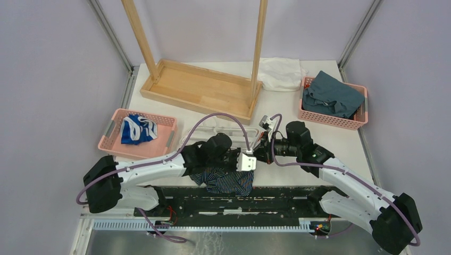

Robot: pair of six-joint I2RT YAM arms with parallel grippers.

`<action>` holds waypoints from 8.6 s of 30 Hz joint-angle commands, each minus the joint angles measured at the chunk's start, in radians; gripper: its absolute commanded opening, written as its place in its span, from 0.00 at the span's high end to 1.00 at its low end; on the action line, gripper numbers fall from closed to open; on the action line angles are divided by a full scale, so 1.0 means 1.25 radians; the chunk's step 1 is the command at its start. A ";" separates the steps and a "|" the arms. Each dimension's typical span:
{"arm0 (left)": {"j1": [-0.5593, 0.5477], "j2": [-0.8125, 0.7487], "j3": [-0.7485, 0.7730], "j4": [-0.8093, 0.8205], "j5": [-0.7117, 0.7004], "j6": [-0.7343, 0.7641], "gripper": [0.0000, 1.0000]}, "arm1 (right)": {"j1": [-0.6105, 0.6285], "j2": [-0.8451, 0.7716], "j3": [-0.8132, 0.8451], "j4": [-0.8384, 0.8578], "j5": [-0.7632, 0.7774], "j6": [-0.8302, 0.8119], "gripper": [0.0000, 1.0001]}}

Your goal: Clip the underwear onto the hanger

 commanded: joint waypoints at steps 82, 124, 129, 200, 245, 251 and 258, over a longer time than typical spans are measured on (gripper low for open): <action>0.017 0.048 0.140 0.008 0.030 -0.428 0.97 | 0.000 -0.051 0.023 -0.005 0.092 -0.118 0.99; 0.046 0.056 0.169 -0.050 0.065 -0.362 0.97 | 0.003 -0.055 0.058 -0.023 -0.081 -0.139 0.99; 0.047 0.052 0.169 -0.055 0.055 -0.355 0.97 | 0.005 -0.060 0.063 -0.034 -0.090 -0.143 0.99; 0.050 -0.010 0.072 0.018 -0.128 -0.365 0.44 | 0.021 -0.154 0.061 -0.167 0.348 -0.031 0.24; 0.388 -0.091 0.054 0.138 -0.164 -0.539 0.32 | 0.019 -0.042 0.172 -0.355 0.371 0.016 0.24; 0.405 -0.005 0.083 0.133 -0.092 -0.480 0.39 | 0.019 -0.045 0.169 -0.364 0.350 0.013 0.24; 0.405 0.056 0.108 0.122 -0.118 -0.427 0.63 | 0.019 -0.036 0.163 -0.363 0.310 0.010 0.25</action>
